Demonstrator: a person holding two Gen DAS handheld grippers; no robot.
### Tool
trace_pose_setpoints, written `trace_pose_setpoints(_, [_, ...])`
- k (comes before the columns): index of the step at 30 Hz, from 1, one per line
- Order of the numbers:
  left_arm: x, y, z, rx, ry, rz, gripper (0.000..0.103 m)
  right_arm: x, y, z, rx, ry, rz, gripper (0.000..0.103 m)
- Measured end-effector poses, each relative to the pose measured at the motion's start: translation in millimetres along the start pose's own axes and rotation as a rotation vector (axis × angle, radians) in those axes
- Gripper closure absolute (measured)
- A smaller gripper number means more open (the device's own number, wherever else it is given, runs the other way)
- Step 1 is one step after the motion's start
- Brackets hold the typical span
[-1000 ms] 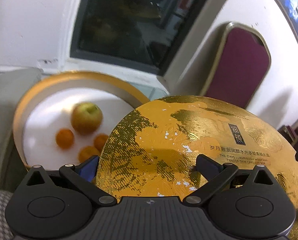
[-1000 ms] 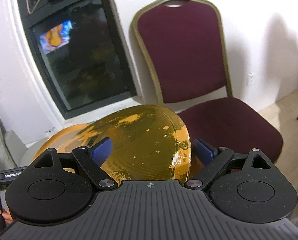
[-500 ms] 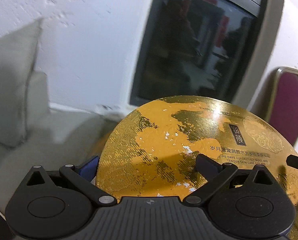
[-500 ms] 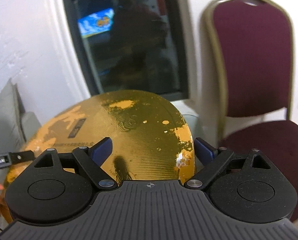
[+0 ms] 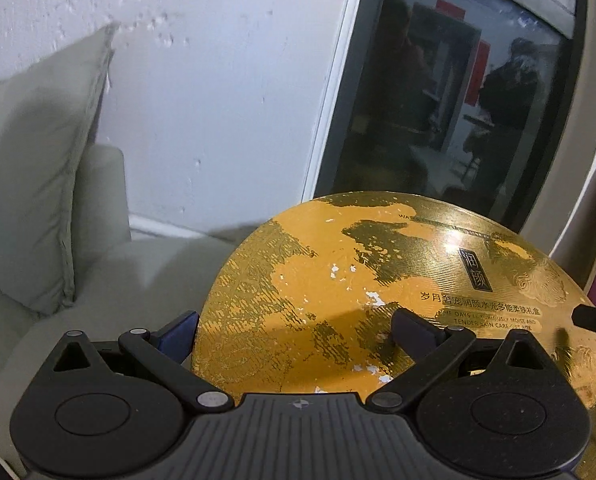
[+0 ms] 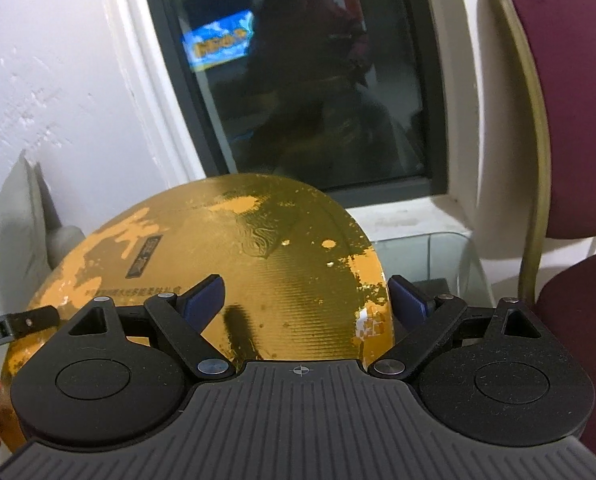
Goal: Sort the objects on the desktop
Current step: 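Carry the gold lid over the box with both grippers and lower it on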
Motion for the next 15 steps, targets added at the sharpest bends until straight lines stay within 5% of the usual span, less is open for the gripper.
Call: trace_pose_setpoints(15, [-1.7,-8.0,51.5,0.067,0.003,0.051,0.003,-17.0,-23.8,37.6,0.071,-0.041,0.073,0.011])
Point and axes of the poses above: each gripper's, at about its wrist camera, not at the fingertips, and z roughly the way its jaws point, x to its left, y to its top, the point moved 7 cm from there along z, roughly the way its jaws point, and after that the axes turned 10 degrees about -z, right-handed, at the moved point
